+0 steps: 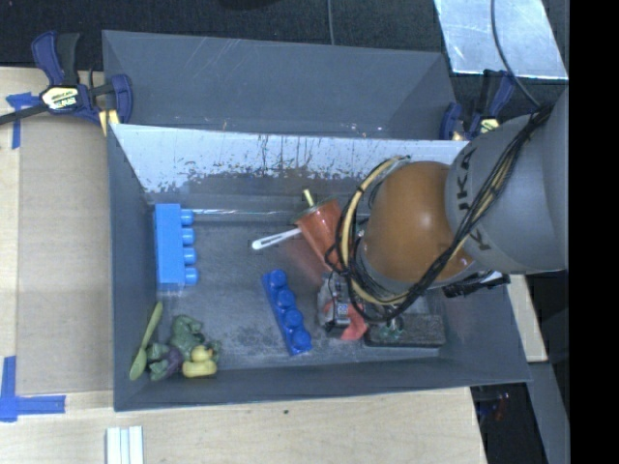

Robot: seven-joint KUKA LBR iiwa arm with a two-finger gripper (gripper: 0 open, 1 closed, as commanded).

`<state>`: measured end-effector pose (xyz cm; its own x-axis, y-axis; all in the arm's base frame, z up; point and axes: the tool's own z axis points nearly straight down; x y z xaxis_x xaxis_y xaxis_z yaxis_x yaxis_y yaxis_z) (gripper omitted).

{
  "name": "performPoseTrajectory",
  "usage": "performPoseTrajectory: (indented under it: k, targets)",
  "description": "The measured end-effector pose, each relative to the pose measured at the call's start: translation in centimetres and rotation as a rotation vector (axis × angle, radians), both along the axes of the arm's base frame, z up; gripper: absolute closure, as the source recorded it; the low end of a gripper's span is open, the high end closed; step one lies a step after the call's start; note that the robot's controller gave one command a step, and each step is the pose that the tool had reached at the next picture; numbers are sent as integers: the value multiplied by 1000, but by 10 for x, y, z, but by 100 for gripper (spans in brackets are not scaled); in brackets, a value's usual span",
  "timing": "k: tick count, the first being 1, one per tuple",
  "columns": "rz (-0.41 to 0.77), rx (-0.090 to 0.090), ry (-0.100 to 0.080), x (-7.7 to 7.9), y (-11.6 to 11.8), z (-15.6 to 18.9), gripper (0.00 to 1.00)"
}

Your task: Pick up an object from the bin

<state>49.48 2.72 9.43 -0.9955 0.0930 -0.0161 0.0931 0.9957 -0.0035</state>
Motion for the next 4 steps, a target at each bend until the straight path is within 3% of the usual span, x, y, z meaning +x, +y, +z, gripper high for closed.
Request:
performPoseTrajectory:
  k: [2, 3, 4]
  targets:
    - [-1, 0, -2, 1, -2, 1, 100]
    - [-21, 0, 3, 2, -9, 49, 100]
    - [-30, 0, -3, 3, -10, 53, 100]
